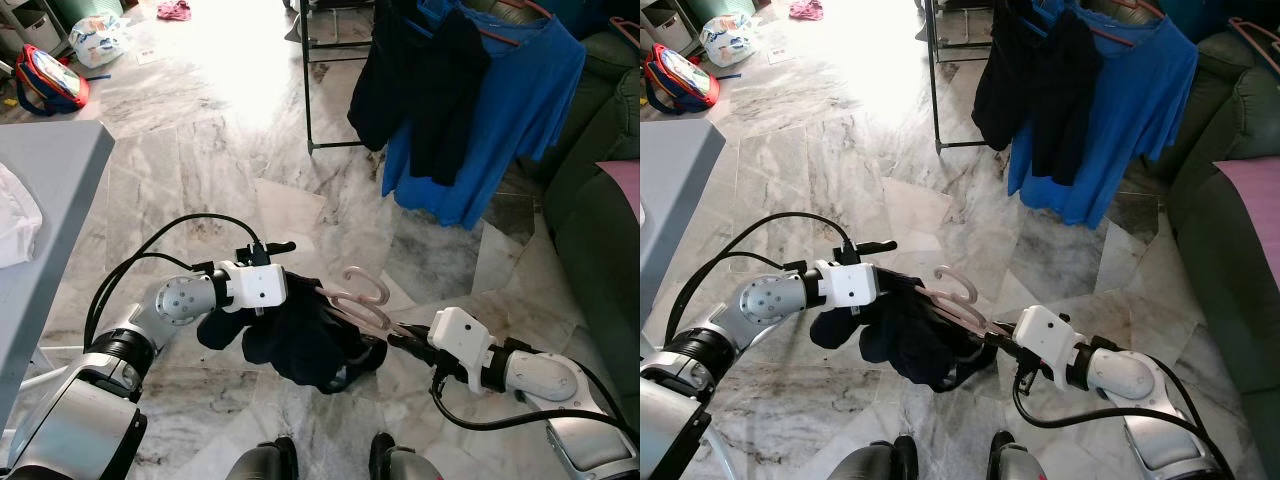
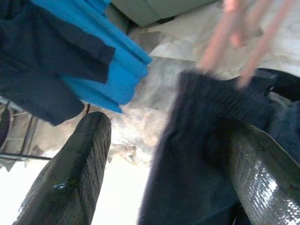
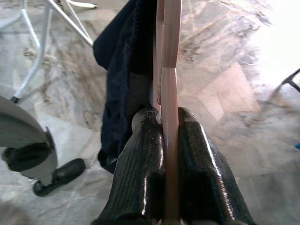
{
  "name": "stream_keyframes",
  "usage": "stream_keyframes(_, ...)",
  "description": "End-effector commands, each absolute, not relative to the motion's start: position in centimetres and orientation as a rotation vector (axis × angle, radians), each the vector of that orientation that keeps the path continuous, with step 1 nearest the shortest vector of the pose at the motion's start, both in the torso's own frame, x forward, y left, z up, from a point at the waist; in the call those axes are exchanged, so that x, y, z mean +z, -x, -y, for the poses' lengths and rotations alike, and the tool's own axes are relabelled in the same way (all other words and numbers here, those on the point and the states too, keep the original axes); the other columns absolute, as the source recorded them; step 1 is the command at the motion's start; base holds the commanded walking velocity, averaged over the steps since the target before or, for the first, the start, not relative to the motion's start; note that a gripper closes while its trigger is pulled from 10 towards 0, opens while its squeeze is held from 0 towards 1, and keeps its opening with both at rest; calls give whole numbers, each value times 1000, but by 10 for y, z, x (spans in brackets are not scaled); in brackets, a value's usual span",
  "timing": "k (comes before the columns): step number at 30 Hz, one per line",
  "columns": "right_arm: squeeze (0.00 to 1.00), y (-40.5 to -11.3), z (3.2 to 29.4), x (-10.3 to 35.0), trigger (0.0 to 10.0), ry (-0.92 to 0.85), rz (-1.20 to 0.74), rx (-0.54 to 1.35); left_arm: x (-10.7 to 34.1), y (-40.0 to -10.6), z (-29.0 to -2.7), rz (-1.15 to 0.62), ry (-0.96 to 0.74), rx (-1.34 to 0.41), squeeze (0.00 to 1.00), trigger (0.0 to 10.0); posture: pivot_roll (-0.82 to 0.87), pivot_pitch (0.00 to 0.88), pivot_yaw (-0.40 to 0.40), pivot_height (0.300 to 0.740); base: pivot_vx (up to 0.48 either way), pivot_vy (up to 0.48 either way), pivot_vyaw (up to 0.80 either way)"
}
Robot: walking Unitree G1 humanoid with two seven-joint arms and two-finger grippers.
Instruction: Hang hanger
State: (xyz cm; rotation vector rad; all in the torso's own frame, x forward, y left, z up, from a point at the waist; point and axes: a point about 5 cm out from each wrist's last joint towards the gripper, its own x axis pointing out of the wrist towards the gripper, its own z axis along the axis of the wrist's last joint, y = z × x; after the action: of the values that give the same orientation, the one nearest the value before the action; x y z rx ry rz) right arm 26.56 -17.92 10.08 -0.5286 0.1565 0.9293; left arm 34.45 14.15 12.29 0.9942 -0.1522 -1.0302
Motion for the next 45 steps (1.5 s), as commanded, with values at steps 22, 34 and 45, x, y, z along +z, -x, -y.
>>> stream_keyframes(22,0,-269,173,110,10000,530,-30,873,109,-340,-139,79,-994,-1083,0,10000,-27,258,68,740,0,0,0)
stream_keyframes(34,0,-273,168,111,10000,519,13,842,135,-350,-140,220,-949,-959,0,10000,-15,259,76,740,0,0,0)
stream_keyframes(45,0,-273,171,117,10000,511,37,833,150,-358,-158,248,-893,-812,0,10000,-22,259,73,740,0,0,0)
